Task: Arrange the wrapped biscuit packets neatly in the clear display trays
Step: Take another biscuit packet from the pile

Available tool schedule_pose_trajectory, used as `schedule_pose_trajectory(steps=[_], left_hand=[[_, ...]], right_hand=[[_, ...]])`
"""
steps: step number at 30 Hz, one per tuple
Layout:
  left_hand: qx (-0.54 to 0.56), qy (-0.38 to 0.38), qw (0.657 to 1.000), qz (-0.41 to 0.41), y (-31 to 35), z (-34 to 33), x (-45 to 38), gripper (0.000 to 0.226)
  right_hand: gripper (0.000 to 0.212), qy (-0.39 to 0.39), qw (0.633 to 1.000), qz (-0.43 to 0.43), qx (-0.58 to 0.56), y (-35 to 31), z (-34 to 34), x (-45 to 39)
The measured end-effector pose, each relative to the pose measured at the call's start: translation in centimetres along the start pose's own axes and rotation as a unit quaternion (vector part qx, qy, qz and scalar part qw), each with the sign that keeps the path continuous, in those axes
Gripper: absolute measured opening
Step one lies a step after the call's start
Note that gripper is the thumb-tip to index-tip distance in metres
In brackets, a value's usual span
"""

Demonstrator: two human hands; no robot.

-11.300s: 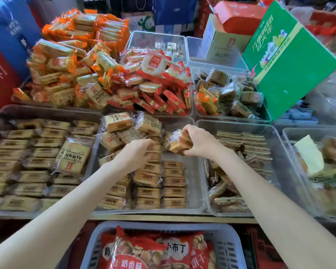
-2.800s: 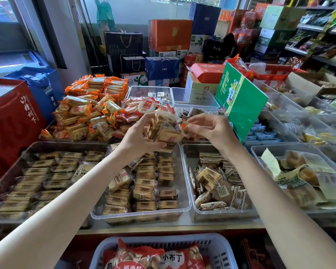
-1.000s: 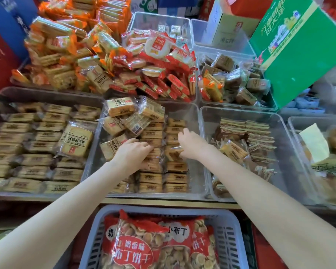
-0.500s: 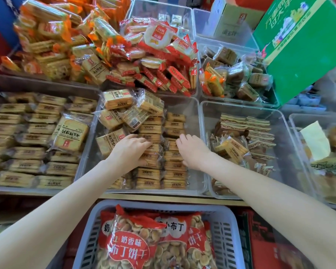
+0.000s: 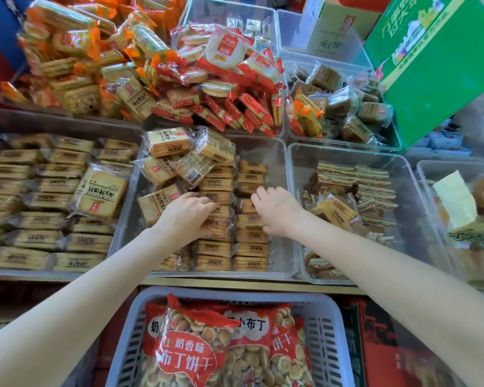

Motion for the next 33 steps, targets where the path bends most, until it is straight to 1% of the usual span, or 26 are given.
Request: schedule_pose_trajectory(steps=[3,6,7,10,12,14,16,18,20,22,24,27,28,31,33], left_hand=[[0.001,-0.001,1.0,0.001,-0.1,-0.2,-0.1,0.062],[-0.003,-0.002,1.0,0.0,0.0,-0.1,-0.1,0.063],[-0.005,-0.001,1.0,0.002,0.1,-0.1,-0.1,0.063],[-0.007,-0.002,1.0,0.003,0.1,-0.1,-0.1,0.063],[-0.007,0.0,1.0,0.003,0.1,-0.2,-0.2,0.063],[-0.005,-0.004,1.0,0.005,0.2,-0.2,-0.2,0.063],[-0.007,-0.001,1.0,0.006,0.1,-0.2,-0.1,0.063],[-0.01,-0.001,1.0,0.005,0.2,-0.1,0.0,0.063],[-0.014,0.001,1.0,0.007,0.3,0.0,0.1,0.062],[-0.015,0.005,1.0,0.011,0.3,0.0,0.1,0.062],[-0.011,0.007,1.0,0.009,0.2,-0.2,0.1,0.062],[-0.006,0.013,1.0,0.003,0.0,-0.3,0.0,0.06],[-0.005,0.012,1.0,0.002,0.0,-0.3,-0.1,0.059],[-0.006,0.011,1.0,-0.001,0.0,-0.4,-0.3,0.06],[-0.007,0.012,1.0,-0.003,-0.1,-0.4,-0.4,0.061]], right_hand=[[0.054,-0.032,0.999,0.008,-0.029,-0.3,-0.2,-0.1],[0.055,-0.088,0.992,0.007,-0.086,0.9,0.5,-1.2],[0.055,-0.093,0.992,0.002,-0.083,1.1,0.7,-1.7],[0.05,-0.056,0.998,-0.036,-0.004,0.7,1.0,-2.4],[0.046,-0.028,0.997,-0.064,0.023,-0.5,0.3,-2.0],[0.046,0.001,0.996,-0.09,0.001,-1.5,-0.9,-1.2],[0.052,0.02,0.993,-0.107,-0.038,-1.5,-1.2,-0.8],[0.066,-0.001,0.993,-0.085,-0.087,-1.0,-1.0,-0.9],[0.078,-0.054,0.991,-0.027,-0.119,-0.4,-0.7,-1.1],[0.081,-0.086,0.99,0.007,-0.11,-0.2,-0.4,-1.0],[0.077,-0.106,0.989,0.016,-0.1,-0.1,-0.1,-1.1],[0.061,-0.147,0.985,0.002,-0.094,0.0,0.1,-2.1],[0.056,-0.156,0.985,-0.009,-0.07,0.2,0.0,-2.5],[0.054,-0.147,0.987,-0.055,0.045,0.1,-0.4,-3.0],[0.047,-0.123,0.988,-0.074,0.059,-0.5,-1.0,-2.7]])
Point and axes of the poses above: each hand's wrist, its own x-axis away from the middle knuckle, its own z-axis out of the back of the hand, y = z × x, the point moved 4 cm from there along -x, towards the middle knuckle, and after that the axes turned 15 degrees about -y, right-handed, at the moved point
